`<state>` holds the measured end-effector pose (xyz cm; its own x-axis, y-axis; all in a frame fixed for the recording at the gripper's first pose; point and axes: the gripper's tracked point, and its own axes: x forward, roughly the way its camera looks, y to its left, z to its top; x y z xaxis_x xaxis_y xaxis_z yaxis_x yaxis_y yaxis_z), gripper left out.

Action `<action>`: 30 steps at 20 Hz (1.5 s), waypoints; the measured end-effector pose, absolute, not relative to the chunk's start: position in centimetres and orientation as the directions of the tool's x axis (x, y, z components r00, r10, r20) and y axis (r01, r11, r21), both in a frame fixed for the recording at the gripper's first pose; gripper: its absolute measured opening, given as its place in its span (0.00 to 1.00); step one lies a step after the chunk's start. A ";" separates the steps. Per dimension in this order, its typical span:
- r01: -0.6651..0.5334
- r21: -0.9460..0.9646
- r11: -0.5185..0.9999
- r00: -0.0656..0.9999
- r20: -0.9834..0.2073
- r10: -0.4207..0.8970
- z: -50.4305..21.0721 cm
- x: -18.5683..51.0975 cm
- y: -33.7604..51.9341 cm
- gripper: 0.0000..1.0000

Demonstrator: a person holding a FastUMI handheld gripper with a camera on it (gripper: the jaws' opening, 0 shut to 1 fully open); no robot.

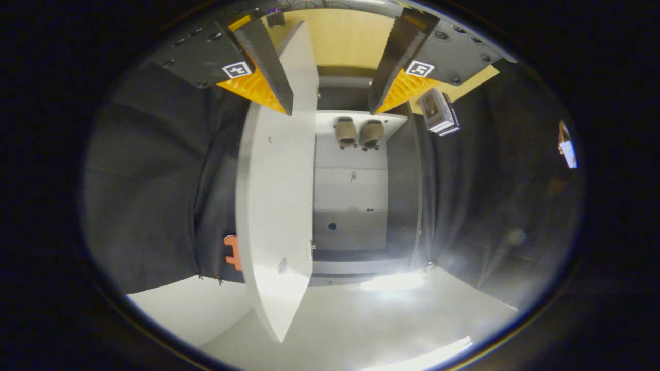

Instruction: Open the shoe cabinet door, grab the shoes and put them into the shoe cabinet, then close the shoe cabinet door.

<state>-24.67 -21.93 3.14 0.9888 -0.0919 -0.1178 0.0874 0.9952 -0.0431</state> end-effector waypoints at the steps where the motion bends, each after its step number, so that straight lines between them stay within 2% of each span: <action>1: 0.094 -0.037 0.995 0.988 -0.122 -0.098 3.0 -25.2 -23.0 0.92; 12: 0.182 0.042 0.982 0.974 -0.141 -0.175 1.4 -25.4 -33.9 0.93; 26: 0.059 0.163 0.985 0.980 -0.195 -0.026 -1.6 -22.8 -33.0 0.95; 30: 0.038 0.126 0.991 0.982 -0.191 -0.013 -1.4 -22.7 -32.5 0.95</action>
<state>-22.66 -32.52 -1.39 0.9816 -0.0135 -0.1905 0.0381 0.9913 0.1262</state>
